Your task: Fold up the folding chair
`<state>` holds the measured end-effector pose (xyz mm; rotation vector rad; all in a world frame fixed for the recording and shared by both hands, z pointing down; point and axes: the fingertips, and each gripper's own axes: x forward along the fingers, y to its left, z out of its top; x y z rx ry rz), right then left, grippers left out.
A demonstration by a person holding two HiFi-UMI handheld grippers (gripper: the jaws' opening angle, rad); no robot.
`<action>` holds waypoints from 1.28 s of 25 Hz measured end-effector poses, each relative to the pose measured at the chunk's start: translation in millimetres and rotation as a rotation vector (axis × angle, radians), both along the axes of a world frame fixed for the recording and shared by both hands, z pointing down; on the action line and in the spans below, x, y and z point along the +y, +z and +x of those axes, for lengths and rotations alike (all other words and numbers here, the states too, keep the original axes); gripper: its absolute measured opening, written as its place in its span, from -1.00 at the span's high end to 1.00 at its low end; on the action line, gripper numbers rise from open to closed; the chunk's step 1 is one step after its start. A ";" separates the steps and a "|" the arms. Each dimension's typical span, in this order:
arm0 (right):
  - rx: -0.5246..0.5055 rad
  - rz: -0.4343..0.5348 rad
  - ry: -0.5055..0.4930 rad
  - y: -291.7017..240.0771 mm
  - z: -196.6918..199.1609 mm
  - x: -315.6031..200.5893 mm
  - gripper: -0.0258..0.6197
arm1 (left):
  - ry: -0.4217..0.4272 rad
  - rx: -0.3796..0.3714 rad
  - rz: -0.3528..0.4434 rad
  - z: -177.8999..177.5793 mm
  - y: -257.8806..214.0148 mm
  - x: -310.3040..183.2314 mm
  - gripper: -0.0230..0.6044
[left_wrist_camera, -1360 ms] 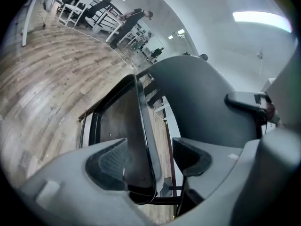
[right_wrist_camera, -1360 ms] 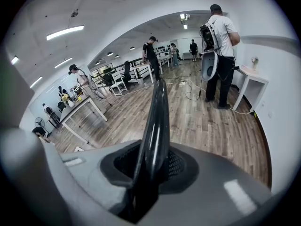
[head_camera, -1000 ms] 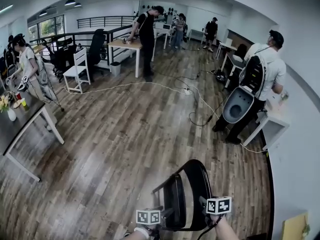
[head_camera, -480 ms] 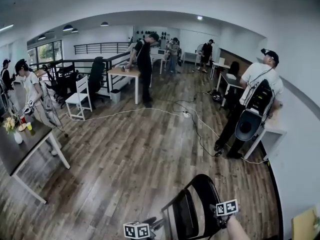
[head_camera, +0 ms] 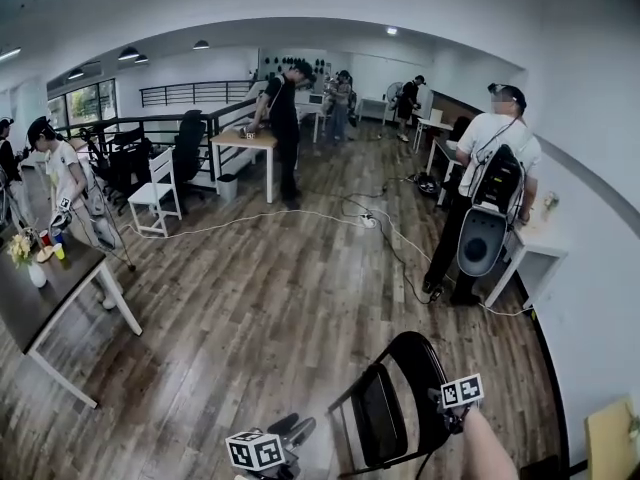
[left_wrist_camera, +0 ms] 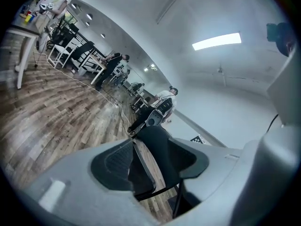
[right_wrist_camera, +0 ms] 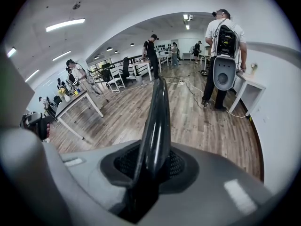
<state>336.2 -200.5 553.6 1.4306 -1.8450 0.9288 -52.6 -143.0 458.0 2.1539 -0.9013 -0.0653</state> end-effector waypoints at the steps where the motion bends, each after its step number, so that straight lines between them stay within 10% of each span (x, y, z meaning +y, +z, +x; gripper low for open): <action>1: 0.005 -0.003 0.000 0.3 1.6 1.3 0.61 | -0.006 0.002 0.002 -5.5 -1.7 2.9 0.16; 11: 0.022 0.000 -0.019 6.8 8.7 3.0 0.61 | -0.041 -0.060 0.076 -33.2 -17.9 20.0 0.19; 32: -0.022 -0.031 -0.024 20.6 68.5 6.1 0.57 | -0.059 -0.045 0.000 80.4 2.0 5.7 0.22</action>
